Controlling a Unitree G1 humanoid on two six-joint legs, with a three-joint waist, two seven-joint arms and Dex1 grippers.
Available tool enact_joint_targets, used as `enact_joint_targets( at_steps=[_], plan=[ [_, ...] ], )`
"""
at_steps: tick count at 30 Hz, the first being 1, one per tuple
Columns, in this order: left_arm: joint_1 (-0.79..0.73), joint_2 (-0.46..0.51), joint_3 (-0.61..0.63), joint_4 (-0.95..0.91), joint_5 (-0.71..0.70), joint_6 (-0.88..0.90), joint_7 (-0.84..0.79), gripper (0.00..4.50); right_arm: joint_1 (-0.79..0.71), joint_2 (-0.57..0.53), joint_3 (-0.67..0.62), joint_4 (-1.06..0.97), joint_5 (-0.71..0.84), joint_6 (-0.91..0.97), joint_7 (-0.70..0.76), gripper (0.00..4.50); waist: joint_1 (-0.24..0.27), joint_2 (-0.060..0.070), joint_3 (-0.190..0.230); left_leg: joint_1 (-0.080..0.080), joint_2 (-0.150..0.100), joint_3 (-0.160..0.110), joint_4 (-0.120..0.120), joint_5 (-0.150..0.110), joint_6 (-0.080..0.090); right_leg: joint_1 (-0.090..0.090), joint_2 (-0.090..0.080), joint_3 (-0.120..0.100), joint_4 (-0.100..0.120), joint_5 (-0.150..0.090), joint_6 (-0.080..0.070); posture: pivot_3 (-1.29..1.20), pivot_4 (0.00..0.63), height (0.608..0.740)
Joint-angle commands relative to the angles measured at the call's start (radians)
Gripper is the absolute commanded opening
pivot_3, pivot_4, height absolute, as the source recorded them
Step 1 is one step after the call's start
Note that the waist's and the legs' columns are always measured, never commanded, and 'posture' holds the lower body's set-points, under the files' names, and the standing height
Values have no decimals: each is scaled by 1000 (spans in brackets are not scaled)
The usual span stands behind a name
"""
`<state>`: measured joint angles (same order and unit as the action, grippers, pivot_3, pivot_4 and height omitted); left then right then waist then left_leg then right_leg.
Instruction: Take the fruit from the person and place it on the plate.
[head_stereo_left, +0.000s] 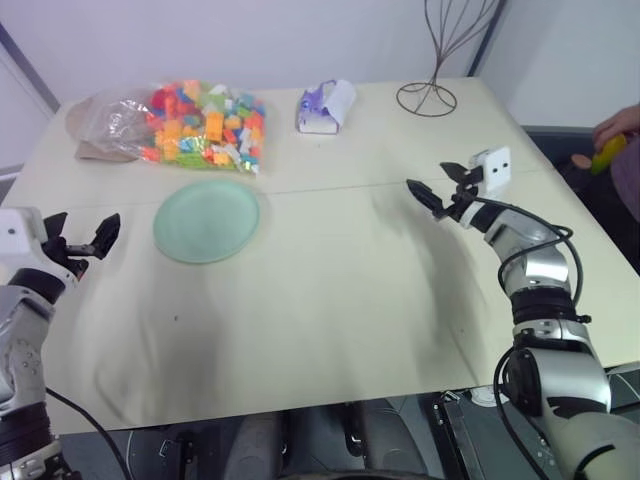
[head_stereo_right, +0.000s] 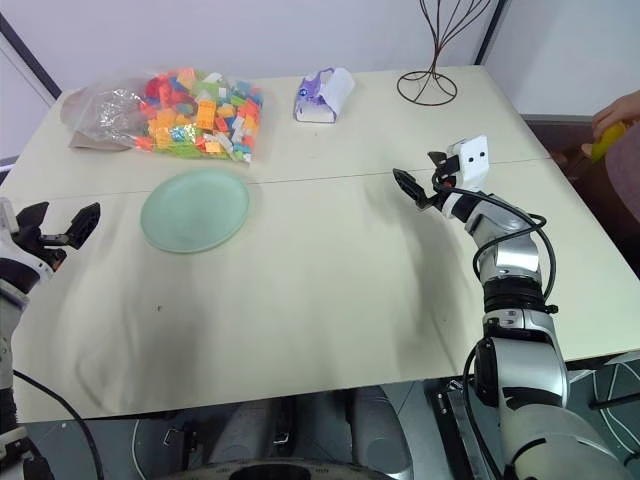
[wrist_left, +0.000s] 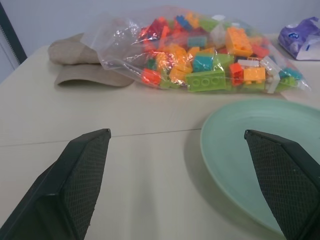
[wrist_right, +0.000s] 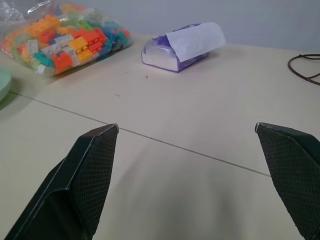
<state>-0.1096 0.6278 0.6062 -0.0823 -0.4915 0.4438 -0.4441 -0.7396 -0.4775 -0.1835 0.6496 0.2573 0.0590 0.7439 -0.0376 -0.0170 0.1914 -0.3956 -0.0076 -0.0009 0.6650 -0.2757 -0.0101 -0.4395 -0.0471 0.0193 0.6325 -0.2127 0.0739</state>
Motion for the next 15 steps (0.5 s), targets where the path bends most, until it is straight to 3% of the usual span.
enact_joint_targets(
  at_steps=[1, 12, 15],
  plan=[
    [-3, 27, 32, -10, -1, -29, -2, 4500, -22, -2, -7, -19, 6, -14, -4, 4495, 0, 0, 0, 0, 0, 0, 0, 0, 0, 0, 0, 0, 0, 0, 0, 0, 150, 740],
    [-20, 40, 21, -3, 6, -39, -15, 4500, -21, 3, -3, -30, 6, -10, -13, 4495, 0, 0, 0, 0, 0, 0, 0, 0, 0, 0, 0, 0, 0, 0, 0, 0, 150, 740],
    [-20, 78, 7, -55, -56, 3, -95, 4500, -22, 3, -2, -31, 6, -9, -14, 4495, 0, 0, 0, 0, 0, 0, 0, 0, 0, 0, 0, 0, 0, 0, 0, 0, 150, 740]
  ],
)
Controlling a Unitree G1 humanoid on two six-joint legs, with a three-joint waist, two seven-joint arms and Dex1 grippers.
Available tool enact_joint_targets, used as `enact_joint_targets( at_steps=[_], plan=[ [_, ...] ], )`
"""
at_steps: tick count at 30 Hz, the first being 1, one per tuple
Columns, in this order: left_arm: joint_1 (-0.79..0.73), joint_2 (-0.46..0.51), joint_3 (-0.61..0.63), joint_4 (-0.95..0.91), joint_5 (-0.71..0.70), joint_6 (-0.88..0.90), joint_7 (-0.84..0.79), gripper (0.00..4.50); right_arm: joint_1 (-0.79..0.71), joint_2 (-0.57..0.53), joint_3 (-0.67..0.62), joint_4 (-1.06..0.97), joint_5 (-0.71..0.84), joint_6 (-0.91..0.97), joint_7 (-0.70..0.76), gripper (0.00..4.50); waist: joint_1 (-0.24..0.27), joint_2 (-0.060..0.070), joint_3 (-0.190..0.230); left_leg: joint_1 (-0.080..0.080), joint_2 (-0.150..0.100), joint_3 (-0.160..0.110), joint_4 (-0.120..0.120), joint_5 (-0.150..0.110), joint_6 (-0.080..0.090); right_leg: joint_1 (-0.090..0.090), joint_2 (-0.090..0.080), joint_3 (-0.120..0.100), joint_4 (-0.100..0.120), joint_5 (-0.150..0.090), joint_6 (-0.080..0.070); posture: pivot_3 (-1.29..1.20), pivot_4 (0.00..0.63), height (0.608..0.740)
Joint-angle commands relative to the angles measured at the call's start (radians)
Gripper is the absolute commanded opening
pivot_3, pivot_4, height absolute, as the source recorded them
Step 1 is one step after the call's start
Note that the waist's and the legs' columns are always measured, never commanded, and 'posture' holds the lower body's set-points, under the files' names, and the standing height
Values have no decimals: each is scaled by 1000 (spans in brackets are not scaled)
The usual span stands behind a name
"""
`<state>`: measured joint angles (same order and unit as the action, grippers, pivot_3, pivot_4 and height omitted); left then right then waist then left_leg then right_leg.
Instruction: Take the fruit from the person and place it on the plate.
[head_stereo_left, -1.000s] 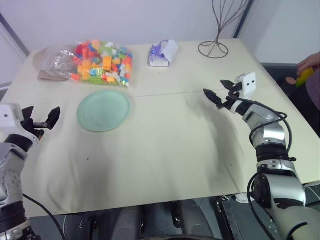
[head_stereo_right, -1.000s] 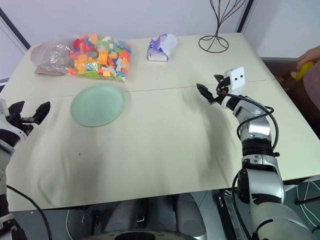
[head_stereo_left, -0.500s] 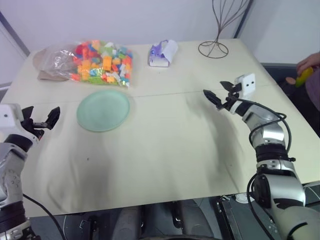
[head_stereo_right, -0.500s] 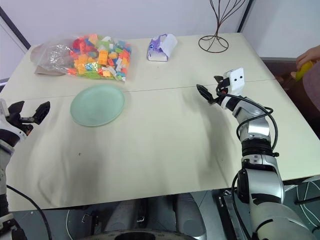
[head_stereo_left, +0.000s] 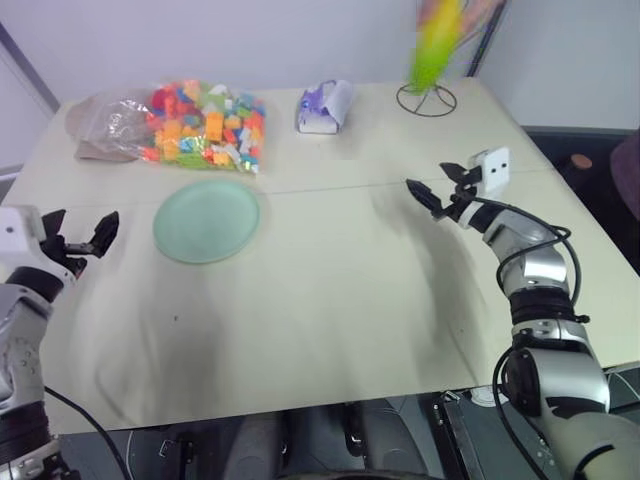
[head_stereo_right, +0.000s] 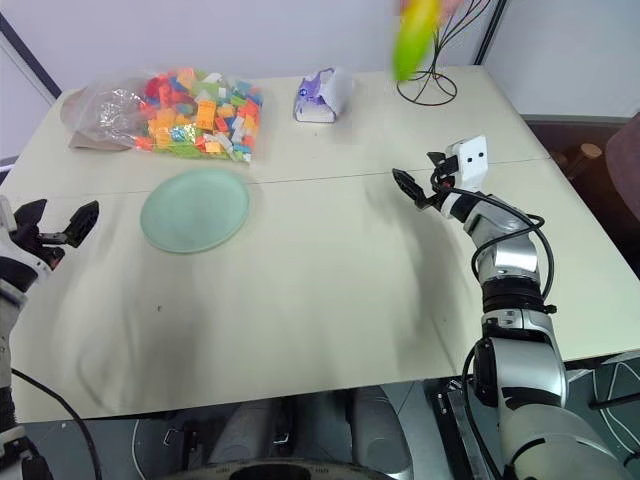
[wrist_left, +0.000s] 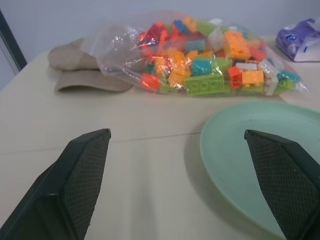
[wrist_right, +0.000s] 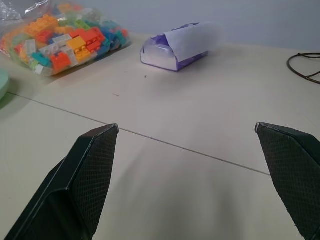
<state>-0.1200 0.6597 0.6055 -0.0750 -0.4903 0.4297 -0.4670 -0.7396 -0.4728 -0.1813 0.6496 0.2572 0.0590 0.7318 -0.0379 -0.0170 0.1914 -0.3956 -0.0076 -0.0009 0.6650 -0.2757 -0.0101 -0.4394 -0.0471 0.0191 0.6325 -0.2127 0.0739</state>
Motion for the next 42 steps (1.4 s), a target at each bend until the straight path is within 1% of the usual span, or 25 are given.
enact_joint_targets(
  at_steps=[1, 4, 6, 7, 10, 13, 17, 19, 24, 30, 35, 42],
  plan=[
    [-6, 61, 6, -87, -87, 36, -107, 4500, -22, -2, -4, -31, 6, -8, -2, 4495, 0, 0, 0, 0, 0, 0, 0, 0, 0, 0, 0, 0, 0, 0, 0, 0, 150, 740],
    [-14, 127, 20, -152, -202, 130, -199, 4500, -24, -3, -3, -30, 5, -7, -2, 4495, 0, 0, 0, 0, 0, 0, 0, 0, 0, 0, 0, 0, 0, 0, 0, 0, 150, 740],
    [-23, 205, 47, -205, -345, 240, -294, 4500, -25, -6, -2, -29, 4, -7, -1, 4495, -2, 0, 0, 0, 0, 0, 0, 0, 0, 0, 0, 0, 0, 0, 0, 0, 150, 740],
    [-33, 245, 57, -208, -384, 271, -334, 4500, -26, -7, -2, -29, 4, -6, 0, 4495, -3, 0, 0, 0, 0, 0, 0, 0, 0, 0, 0, 0, 0, 0, 0, 0, 150, 740],
    [-69, 313, 71, -188, -438, 311, -380, 4500, -23, -12, -3, -45, 6, 6, -2, 4495, -5, 1, 0, 1, 0, 0, 0, 0, 0, 0, 1, 0, 0, 0, 0, 0, 150, 740],
    [-117, 342, 68, -169, -476, 331, -399, 4500, -18, -3, -32, -142, 57, 118, -46, 4495, -6, 1, 1, 2, 0, 0, 0, 0, 0, 1, 3, -1, 0, 0, 0, 0, 150, 740],
    [-160, 351, 33, -137, -458, 324, -410, 4500, 24, 23, -34, -396, 152, 327, -96, 4495, -6, 1, 1, 2, 1, 0, 0, 0, 0, 1, 4, -1, 0, 0, 0, 0, 150, 740],
    [-174, 346, 14, -122, -444, 315, -413, 4500, 31, 57, -27, -492, 192, 414, -140, 4495, -6, 1, 1, 2, 1, 0, 0, 0, 0, 1, 4, 0, 0, 0, 0, 0, 150, 740],
    [-191, 327, -25, -98, -414, 290, -413, 4500, 14, 178, 16, -610, 225, 510, -237, 4495, -5, 1, 1, 2, 1, 0, 0, 0, 0, 1, 4, 0, 0, 0, 0, 0, 150, 740],
    [-189, 308, -32, -98, -404, 279, -410, 4500, -28, 255, 50, -595, 208, 508, -288, 4495, -2, 1, 1, 2, 0, 0, 0, 0, 0, 1, 3, -1, 0, 0, 0, 0, 150, 740],
    [-167, 297, -20, -108, -396, 272, -409, 4500, -92, 285, 52, -568, 213, 514, -307, 4495, -5, 1, 1, 2, 1, 0, 0, 0, 0, 1, 2, -1, 0, 0, 0, 0, 150, 740],
    [-143, 280, 1, -124, -393, 264, -396, 4500, -142, 334, 63, -584, 241, 552, -326, 4495, -5, 1, 1, 2, 1, 0, -1, 0, 0, 1, 2, -1, 0, 0, 0, 0, 150, 740]
  ],
)
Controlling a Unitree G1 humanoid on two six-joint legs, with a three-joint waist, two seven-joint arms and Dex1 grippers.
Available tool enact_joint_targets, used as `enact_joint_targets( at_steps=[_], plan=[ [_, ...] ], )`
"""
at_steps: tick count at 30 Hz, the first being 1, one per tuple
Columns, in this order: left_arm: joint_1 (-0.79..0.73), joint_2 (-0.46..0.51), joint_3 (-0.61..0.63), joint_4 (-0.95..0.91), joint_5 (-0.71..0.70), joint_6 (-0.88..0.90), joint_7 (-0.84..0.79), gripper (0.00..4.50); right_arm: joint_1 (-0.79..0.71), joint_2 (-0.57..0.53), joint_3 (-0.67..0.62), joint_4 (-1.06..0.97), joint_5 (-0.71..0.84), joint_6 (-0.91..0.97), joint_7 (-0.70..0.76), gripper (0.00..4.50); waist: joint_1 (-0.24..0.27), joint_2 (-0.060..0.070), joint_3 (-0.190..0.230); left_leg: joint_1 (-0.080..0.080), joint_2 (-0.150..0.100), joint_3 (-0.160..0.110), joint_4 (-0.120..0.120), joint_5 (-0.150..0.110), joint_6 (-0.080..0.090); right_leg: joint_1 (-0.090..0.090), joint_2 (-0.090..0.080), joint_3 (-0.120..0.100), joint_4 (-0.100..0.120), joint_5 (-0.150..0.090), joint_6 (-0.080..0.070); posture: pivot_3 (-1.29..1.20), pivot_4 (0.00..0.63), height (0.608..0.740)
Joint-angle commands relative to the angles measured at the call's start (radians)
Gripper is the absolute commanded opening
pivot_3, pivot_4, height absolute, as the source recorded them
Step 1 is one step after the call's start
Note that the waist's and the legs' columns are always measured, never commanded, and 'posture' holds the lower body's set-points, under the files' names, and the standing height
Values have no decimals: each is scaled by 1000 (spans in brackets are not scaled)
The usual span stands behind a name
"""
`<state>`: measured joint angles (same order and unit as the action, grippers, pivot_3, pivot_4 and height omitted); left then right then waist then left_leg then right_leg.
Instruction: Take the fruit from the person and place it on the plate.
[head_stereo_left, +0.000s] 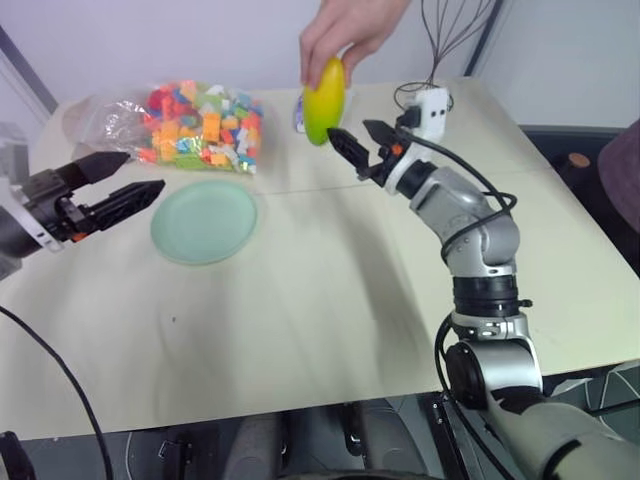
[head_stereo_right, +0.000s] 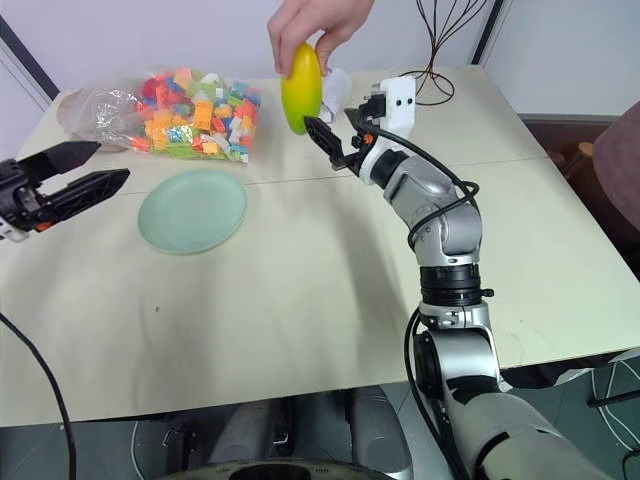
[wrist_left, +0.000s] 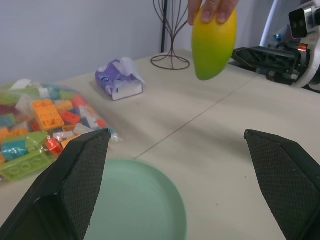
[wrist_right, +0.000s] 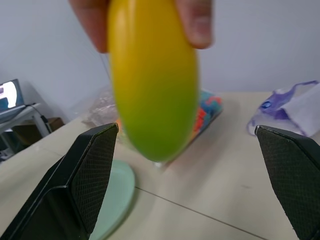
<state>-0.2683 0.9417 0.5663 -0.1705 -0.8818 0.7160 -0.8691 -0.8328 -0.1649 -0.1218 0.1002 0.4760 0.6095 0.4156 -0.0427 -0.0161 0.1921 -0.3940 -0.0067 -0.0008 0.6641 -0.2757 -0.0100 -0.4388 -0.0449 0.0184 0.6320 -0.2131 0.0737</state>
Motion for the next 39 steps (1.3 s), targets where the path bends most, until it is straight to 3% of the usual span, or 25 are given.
enact_joint_targets(
  at_steps=[1, 11, 15, 16, 23, 28, 32, 39],
  plan=[
    [7, -4, 41, -28, -1, -25, 8, 4500, -54, 34, 7, -29, 21, 0, -13, 4495, -1, 0, 0, 0, 0, 0, 0, 0, 0, 0, 0, 0, 0, 0, 0, 0, 150, 740],
    [28, -31, 47, -52, -1, -36, 31, 4500, -160, 87, 17, 172, -20, -107, 12, 4495, -1, 0, 0, 0, 0, 0, 0, 0, 0, 0, 0, 0, 0, 0, 0, 0, 150, 740],
    [40, -36, 58, -63, -5, -36, 38, 4500, -177, 82, 7, 214, -22, -127, 25, 2685, -1, 0, 0, 0, 0, 0, 0, 0, 0, 0, -1, 0, 0, 0, 0, 0, 150, 740],
    [42, -36, 61, -64, -5, -37, 40, 4500, -179, 80, 7, 220, -22, -129, 27, 2480, -1, 0, 0, -1, 0, 0, 0, 0, 0, 0, -1, 0, 0, 0, 0, 0, 150, 740],
    [52, -33, 62, -65, 4, -49, 52, 4500, -168, 59, 31, 203, -24, -100, 59, 2477, -1, 0, 0, -1, 0, 0, -1, 0, 0, -1, -1, 0, -1, 0, 0, 0, 150, 740],
    [112, -2, 53, -32, 80, -68, 28, 4500, -114, 22, 205, 168, -72, 17, 189, 2477, -6, 0, 0, 0, 0, 0, -1, 0, 0, -1, -1, 0, -1, 0, 0, 0, 150, 740],
    [211, 14, 71, -11, 163, -96, 19, 4500, -127, 59, 288, 174, -90, 38, 253, 2477, -13, 0, 0, -1, 0, 0, -3, 0, 0, -2, 0, 0, 0, 0, -1, 0, 150, 740],
    [360, -83, 184, -40, 208, -113, 110, 4500, -252, 200, 324, 422, -170, -115, 285, 2477, -24, 0, 0, -1, 0, -1, -3, 0, 0, -3, -2, 0, -1, 0, -1, 0, 150, 740]
  ],
)
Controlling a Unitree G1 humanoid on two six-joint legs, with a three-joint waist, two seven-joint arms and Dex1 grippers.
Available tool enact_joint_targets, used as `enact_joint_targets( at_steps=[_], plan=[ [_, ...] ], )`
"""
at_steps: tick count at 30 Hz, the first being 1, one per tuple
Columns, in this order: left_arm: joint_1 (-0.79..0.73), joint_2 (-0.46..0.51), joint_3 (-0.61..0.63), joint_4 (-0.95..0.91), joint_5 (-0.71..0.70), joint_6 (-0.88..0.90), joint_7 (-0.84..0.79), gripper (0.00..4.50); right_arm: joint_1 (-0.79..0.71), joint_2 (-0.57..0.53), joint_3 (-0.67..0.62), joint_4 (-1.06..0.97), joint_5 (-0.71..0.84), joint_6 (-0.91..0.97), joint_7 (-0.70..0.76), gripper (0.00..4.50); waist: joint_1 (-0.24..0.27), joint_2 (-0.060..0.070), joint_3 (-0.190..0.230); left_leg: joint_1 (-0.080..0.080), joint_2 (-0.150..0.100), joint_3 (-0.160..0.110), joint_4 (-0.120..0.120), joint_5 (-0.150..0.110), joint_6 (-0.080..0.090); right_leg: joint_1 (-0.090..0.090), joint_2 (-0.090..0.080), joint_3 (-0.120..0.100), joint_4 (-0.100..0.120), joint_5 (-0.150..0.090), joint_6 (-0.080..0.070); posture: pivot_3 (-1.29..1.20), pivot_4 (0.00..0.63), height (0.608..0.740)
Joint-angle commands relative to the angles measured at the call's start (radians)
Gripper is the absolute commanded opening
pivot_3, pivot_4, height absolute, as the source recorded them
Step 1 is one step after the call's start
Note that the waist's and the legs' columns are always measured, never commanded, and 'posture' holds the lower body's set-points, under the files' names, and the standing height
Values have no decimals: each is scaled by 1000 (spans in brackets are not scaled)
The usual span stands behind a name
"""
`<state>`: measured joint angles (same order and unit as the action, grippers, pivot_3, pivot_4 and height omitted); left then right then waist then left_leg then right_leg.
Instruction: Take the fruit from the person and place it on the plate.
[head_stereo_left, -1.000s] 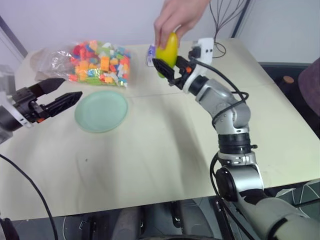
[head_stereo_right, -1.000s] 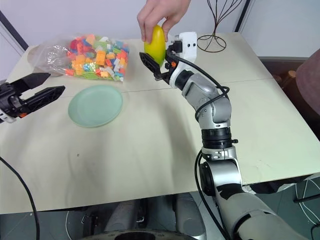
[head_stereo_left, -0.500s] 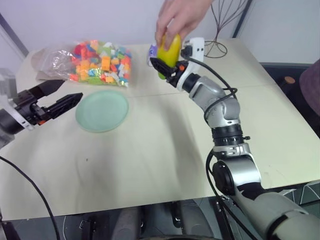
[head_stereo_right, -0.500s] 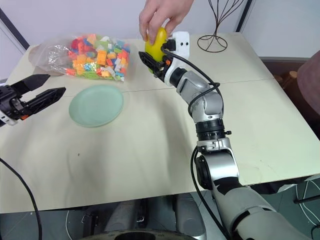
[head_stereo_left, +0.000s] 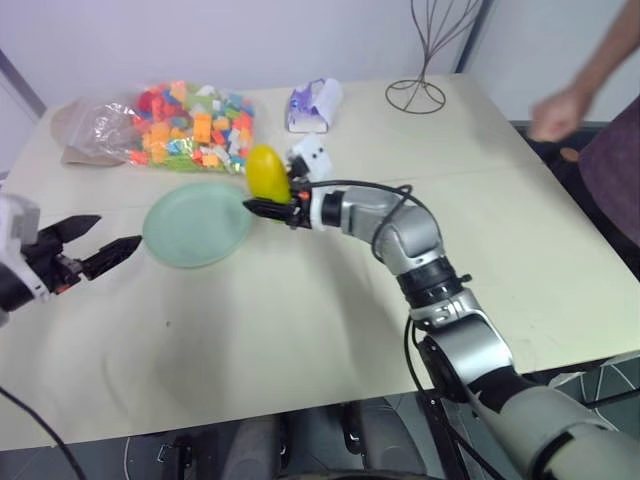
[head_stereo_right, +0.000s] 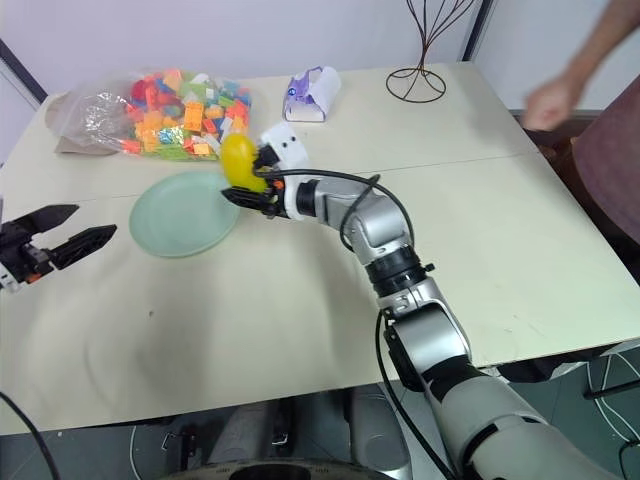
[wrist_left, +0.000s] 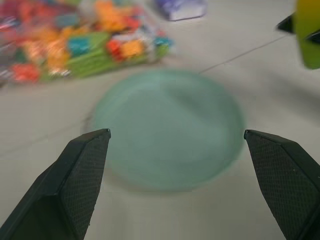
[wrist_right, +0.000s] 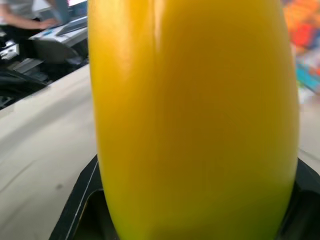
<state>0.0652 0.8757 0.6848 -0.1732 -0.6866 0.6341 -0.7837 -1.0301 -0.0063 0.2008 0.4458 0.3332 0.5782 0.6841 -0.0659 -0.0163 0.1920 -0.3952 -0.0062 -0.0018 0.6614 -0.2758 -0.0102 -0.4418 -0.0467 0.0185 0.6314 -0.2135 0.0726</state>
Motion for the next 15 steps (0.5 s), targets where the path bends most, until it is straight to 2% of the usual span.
enact_joint_targets(
  at_steps=[1, 8, 15],
  plan=[
    [43, -31, 75, -49, 14, -35, 31, 4500, -77, 62, -2, 130, -37, -115, 21, 2477, 0, 0, 0, 0, 0, 0, 0, 0, 0, 0, 0, 0, 0, 0, 0, 0, 150, 740],
    [97, -92, 106, -127, 3, -34, 82, 4500, -200, 167, -42, 431, -98, -332, 27, 2477, -2, -1, -1, -2, -1, -1, -1, 0, -2, -1, -4, -1, -1, -1, -3, 0, 150, 740],
    [109, -117, 124, -162, -15, -23, 116, 4500, -261, 230, -113, 620, -134, -536, -31, 2477, -4, -2, -1, 0, -2, -1, -12, 3, -7, -4, -5, -1, -3, -1, -4, 0, 150, 740]
  ],
)
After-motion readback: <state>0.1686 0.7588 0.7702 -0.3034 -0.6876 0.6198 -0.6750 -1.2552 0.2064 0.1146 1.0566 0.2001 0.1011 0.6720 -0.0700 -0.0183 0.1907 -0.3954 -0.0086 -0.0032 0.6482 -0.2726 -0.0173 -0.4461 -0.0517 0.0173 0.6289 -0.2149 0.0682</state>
